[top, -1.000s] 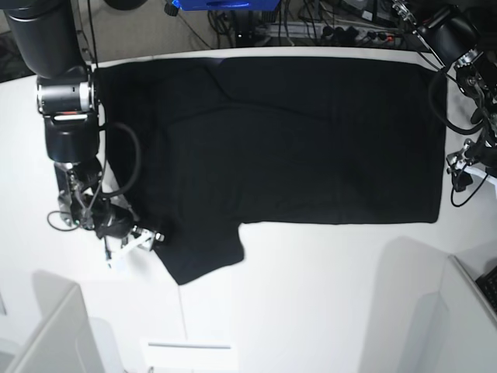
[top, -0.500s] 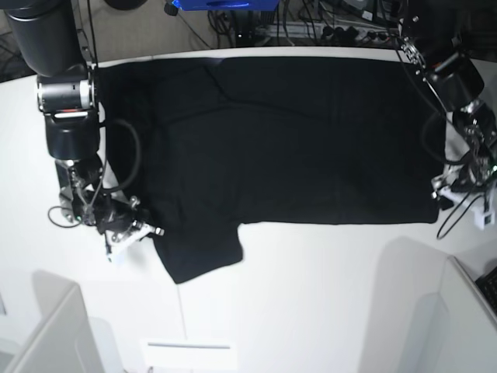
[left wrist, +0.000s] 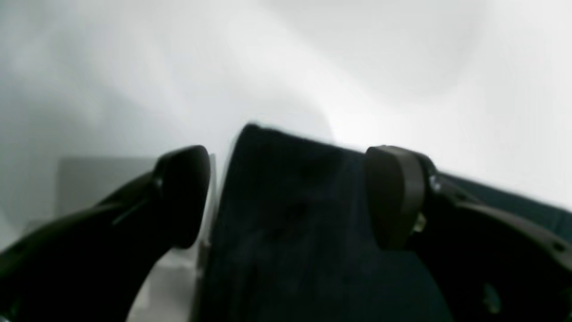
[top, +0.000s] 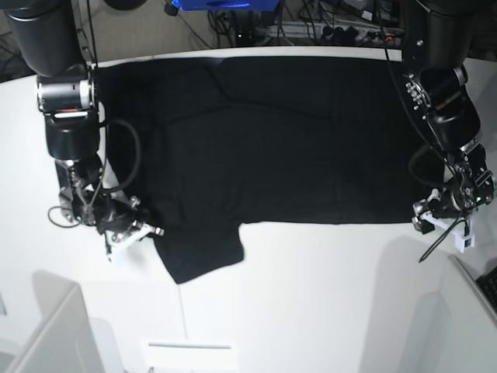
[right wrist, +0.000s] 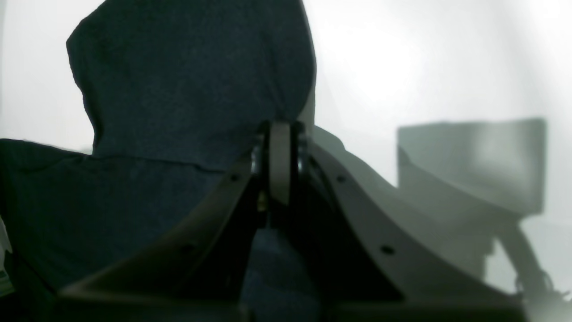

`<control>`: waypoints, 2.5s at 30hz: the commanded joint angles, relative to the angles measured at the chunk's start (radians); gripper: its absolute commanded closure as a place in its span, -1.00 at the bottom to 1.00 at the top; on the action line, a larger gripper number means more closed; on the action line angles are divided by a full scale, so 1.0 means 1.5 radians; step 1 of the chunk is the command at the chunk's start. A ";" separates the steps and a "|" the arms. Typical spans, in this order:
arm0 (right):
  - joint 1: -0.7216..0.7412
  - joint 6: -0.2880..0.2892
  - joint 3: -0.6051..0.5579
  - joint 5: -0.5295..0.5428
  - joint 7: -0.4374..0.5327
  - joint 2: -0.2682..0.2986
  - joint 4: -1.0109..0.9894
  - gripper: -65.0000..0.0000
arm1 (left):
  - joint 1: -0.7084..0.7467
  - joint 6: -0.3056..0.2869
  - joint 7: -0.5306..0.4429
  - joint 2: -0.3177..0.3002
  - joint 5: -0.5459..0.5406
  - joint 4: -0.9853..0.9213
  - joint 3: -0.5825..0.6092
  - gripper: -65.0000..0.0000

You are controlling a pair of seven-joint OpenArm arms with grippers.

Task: Fold the T-shirt properly
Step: 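Fold the hem up over the body toward the collar edge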

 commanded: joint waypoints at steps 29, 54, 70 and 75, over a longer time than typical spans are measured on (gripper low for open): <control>-0.001 0.001 0.005 0.000 0.065 0.013 0.011 1.00 | -0.029 0.001 -0.060 -0.017 0.004 -0.085 0.001 1.00; -0.116 0.000 0.126 0.000 -0.014 0.030 0.291 1.00 | 0.112 0.001 0.171 -0.008 -0.131 0.319 -0.006 1.00; -0.199 0.000 0.241 0.000 -0.125 0.028 0.425 1.00 | 0.203 0.000 0.241 -0.003 -0.132 0.502 -0.007 1.00; -0.229 0.000 0.268 0.002 -0.153 0.026 0.462 1.00 | 0.230 -0.018 0.261 -0.006 -0.178 0.520 -0.059 1.00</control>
